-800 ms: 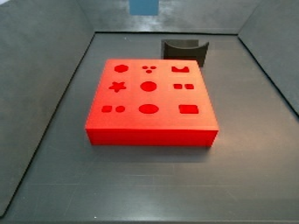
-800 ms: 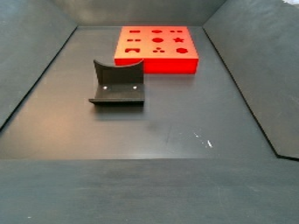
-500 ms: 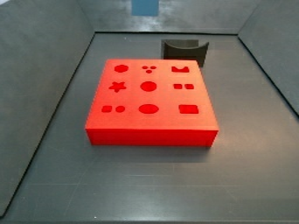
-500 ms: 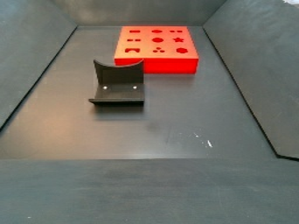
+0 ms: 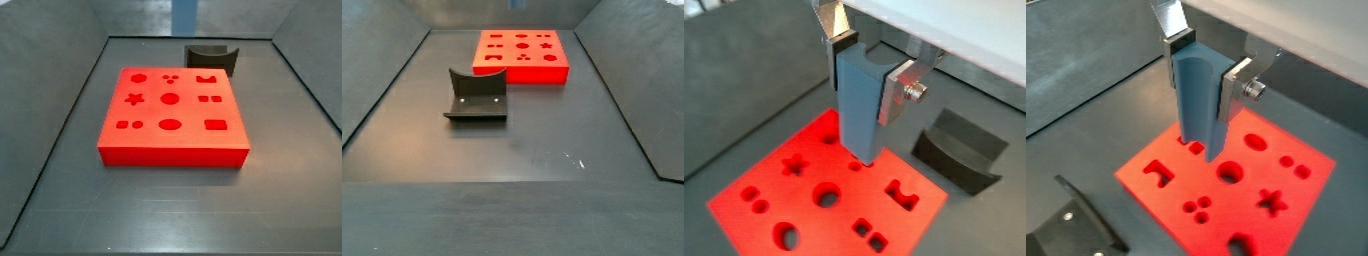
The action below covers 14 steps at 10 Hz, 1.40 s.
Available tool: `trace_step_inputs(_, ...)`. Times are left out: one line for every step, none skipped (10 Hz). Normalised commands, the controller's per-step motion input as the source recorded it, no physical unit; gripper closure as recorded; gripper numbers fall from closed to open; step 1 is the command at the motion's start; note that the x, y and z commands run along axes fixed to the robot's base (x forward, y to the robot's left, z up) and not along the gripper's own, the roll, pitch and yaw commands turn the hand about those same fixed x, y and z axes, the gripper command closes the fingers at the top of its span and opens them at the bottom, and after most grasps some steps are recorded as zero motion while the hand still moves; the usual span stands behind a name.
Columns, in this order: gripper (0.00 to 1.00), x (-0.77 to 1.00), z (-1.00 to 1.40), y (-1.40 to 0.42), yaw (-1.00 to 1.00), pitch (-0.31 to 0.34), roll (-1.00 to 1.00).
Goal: Insert the arch object.
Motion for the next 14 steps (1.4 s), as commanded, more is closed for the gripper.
trace_step_inputs(1.00,0.71,-0.49,0.18,-0.04,-0.020,0.33)
trace_step_inputs(1.00,0.75,-0.51,0.15,-0.01,-0.006,0.32)
trace_step_inputs(1.00,0.76,-0.50,0.13,0.00,0.000,0.29)
trace_step_inputs(1.00,0.76,-0.43,0.07,0.00,0.000,0.18)
trace_step_inputs(1.00,0.75,-0.42,0.07,0.00,0.000,0.12)
trace_step_inputs(1.00,0.70,-0.41,0.05,0.03,0.000,0.06)
trace_step_inputs(1.00,0.65,-0.35,0.03,0.03,0.000,0.02)
trace_step_inputs(1.00,0.44,-0.33,0.00,0.13,0.000,0.00)
trace_step_inputs(1.00,0.26,-0.38,0.00,0.37,-0.080,0.00)
trace_step_inputs(1.00,0.17,-0.27,0.01,0.45,-0.104,0.00)
trace_step_inputs(1.00,0.02,-0.18,0.06,0.47,-0.111,0.03)
trace_step_inputs(1.00,0.00,-0.18,0.07,0.49,-0.120,0.06)
trace_step_inputs(1.00,-0.01,-0.14,0.00,0.27,-0.071,0.05)
trace_step_inputs(1.00,0.00,-0.14,0.00,0.07,-0.051,0.05)
